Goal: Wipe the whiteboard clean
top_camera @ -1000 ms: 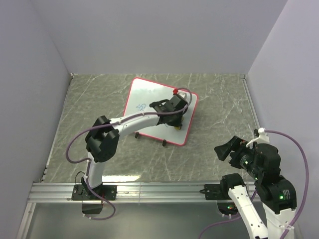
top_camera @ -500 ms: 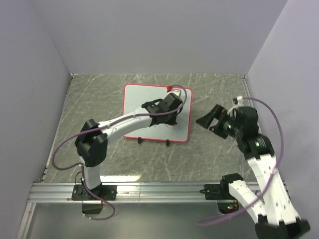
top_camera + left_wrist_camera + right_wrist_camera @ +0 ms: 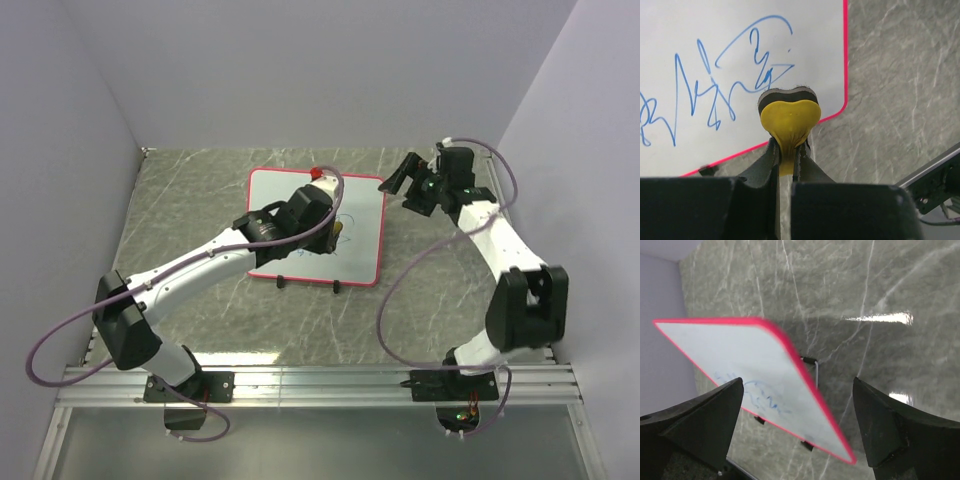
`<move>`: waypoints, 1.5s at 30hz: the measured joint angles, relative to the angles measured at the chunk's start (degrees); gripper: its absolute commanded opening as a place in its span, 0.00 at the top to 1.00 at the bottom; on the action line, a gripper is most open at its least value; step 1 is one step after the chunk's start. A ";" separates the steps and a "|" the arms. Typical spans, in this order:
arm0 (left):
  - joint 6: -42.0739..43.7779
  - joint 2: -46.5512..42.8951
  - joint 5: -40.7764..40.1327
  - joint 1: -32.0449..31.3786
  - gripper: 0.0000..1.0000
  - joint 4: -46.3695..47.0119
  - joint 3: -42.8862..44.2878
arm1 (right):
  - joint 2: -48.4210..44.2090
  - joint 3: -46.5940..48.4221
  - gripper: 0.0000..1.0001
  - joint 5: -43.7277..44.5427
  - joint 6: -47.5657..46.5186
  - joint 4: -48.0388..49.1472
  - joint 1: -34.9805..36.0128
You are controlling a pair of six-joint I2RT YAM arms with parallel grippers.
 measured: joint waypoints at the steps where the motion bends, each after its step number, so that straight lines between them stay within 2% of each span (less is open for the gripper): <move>1: 0.15 0.07 0.17 0.00 1.00 -0.81 0.00 | 2.19 0.79 0.06 -0.90 -0.44 0.61 -0.07; 7: -0.33 2.05 -0.15 0.00 1.00 -4.81 2.78 | 11.02 2.78 0.09 -7.37 -3.48 3.19 -0.17; 15: -4.61 7.19 -0.76 0.00 1.00 -9.07 8.31 | 10.93 -3.04 0.29 -19.39 -2.43 14.75 0.22; 21: -8.20 13.16 -1.16 -0.46 1.00 -9.05 12.48 | 10.88 -5.35 0.44 -23.50 -2.93 17.86 1.11; 22: -8.63 14.19 -1.18 -0.63 1.00 -8.79 12.79 | 10.86 -5.92 0.52 -23.61 -2.75 18.64 1.11; 27: -9.11 18.10 -1.20 -1.46 1.00 -6.78 13.44 | 10.64 -9.14 0.66 -24.87 -2.49 20.06 1.27; 28: -9.09 18.58 -1.20 -1.53 1.00 -6.36 13.44 | 10.51 -9.16 0.74 -25.24 -2.67 20.02 1.51; 30: -9.01 19.19 -1.18 -1.62 1.00 -4.52 12.98 | 9.88 -9.18 0.81 -26.34 -2.95 20.20 1.95; 31: -8.94 19.32 -1.16 -1.62 1.00 -3.65 12.59 | 9.40 -9.18 0.91 -26.53 -2.60 20.17 2.19; 33: -8.50 19.54 -0.98 -1.62 1.00 -2.36 12.07 | 7.89 -9.84 1.00 -28.00 -2.73 21.42 2.58; 40: -5.46 18.64 -1.81 -2.05 1.00 2.64 7.93 | 5.42 -12.39 1.00 -27.32 -6.80 23.47 3.08; 45: -3.34 14.82 -0.92 -1.31 1.00 11.91 -0.94 | 5.01 -12.28 1.00 -25.92 -8.24 21.31 3.48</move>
